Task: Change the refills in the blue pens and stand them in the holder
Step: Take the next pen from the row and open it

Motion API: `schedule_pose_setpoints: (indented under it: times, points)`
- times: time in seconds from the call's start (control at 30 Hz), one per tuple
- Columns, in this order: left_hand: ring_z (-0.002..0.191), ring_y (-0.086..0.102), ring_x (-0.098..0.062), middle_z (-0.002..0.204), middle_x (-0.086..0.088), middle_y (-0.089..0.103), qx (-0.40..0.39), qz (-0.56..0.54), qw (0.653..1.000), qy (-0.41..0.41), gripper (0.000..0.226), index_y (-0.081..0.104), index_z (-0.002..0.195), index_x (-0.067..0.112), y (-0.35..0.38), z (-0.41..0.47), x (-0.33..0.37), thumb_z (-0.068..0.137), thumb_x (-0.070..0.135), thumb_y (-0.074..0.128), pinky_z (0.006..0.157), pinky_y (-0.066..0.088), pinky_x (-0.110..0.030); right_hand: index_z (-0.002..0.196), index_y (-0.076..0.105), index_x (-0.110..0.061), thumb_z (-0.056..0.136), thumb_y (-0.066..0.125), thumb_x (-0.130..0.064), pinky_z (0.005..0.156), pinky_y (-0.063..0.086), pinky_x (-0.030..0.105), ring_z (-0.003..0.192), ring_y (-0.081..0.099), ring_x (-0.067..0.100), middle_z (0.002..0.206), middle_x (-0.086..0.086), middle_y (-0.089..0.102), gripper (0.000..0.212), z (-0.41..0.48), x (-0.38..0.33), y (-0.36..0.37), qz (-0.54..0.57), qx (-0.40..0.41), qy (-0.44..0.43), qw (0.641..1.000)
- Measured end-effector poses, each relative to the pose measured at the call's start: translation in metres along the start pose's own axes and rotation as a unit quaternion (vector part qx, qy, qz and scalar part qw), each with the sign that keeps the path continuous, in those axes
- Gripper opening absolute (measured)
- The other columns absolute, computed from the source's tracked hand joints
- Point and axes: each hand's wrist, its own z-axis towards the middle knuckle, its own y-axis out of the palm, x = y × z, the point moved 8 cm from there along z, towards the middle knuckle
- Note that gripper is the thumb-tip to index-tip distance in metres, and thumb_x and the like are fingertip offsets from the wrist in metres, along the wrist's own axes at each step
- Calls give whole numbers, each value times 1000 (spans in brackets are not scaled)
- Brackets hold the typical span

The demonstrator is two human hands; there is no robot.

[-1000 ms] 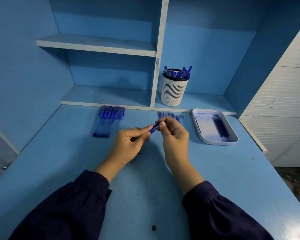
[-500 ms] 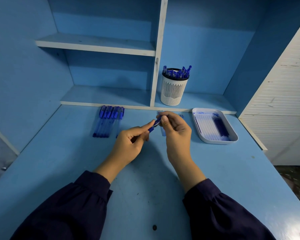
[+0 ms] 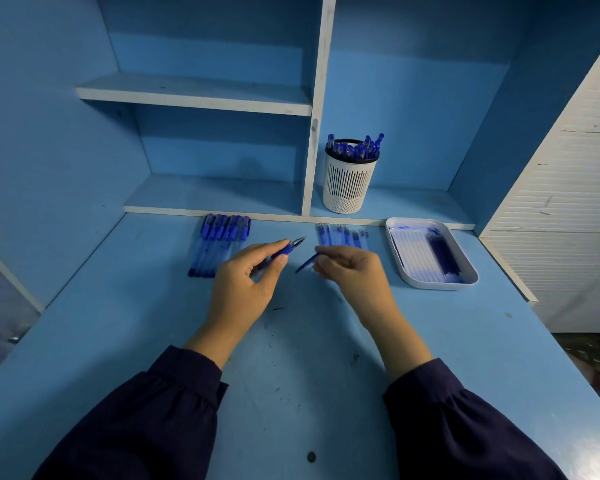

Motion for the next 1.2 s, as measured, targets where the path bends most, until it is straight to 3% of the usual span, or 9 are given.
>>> schedule_pose_setpoints:
  times: [0.1,0.23,0.43,0.67,0.8,0.9,1.0,1.1,1.2]
  points:
    - [102,64,2,109,10,71,5,48,998,48,26,72,116,14,-4,2,1,91,11,69,89,48,-11,100,76,-14,86,69,-11,74,43,1,76,63,-3,87,-5,73,16,-5,-7,10,-192,-14,-60,980]
    - [101,65,1,107,13,69,21,61,996,56,24,73,113,13,-7,2,0,89,10,71,90,49,-14,102,75,-13,85,71,-14,71,38,-4,82,63,5,96,0,74,18,-9,-5,17,-262,-30,-84,961]
    - [100,65,1,105,9,71,-2,91,991,96,25,74,110,11,-3,1,5,85,5,74,90,48,-12,92,72,-8,96,56,-34,73,53,27,74,63,10,82,5,72,30,-10,-15,6,-29,-27,-22,999]
    - [91,65,2,101,9,72,-56,97,989,101,22,75,109,14,7,-3,4,88,8,72,79,49,-11,81,63,-7,95,60,-25,64,48,32,58,53,10,64,1,66,22,-16,-27,10,-127,-55,-89,986]
    - [83,60,12,100,6,74,-57,108,987,101,20,76,108,12,8,-4,4,88,7,71,69,41,-2,85,66,-13,91,62,-9,73,54,30,68,62,9,71,-4,69,8,-17,-28,11,-129,-65,-123,982]
    - [75,60,10,99,5,75,-53,106,988,100,19,76,108,13,7,-4,2,90,11,70,63,41,-3,87,66,-14,87,62,5,73,48,17,77,64,6,87,-4,70,19,-20,-33,13,-105,-83,-144,980]
    - [84,67,-2,102,7,74,-56,101,988,103,21,75,111,15,7,-4,1,91,19,67,66,54,-21,93,66,-13,89,65,-5,72,50,19,86,65,11,95,3,70,9,-20,-32,11,-47,-93,-117,988]
    - [91,66,-1,104,8,74,-59,102,988,95,21,75,111,17,7,-4,1,91,16,70,74,52,-15,91,66,-12,95,60,-25,70,53,27,72,64,10,79,1,72,14,-18,-24,10,-93,-92,-94,987]
    - [94,66,0,104,8,73,-61,100,989,94,21,75,110,15,8,-4,1,90,15,70,78,51,-12,92,66,-7,92,60,-7,70,49,20,70,63,7,79,4,70,5,-18,-23,11,-67,-104,-85,989]
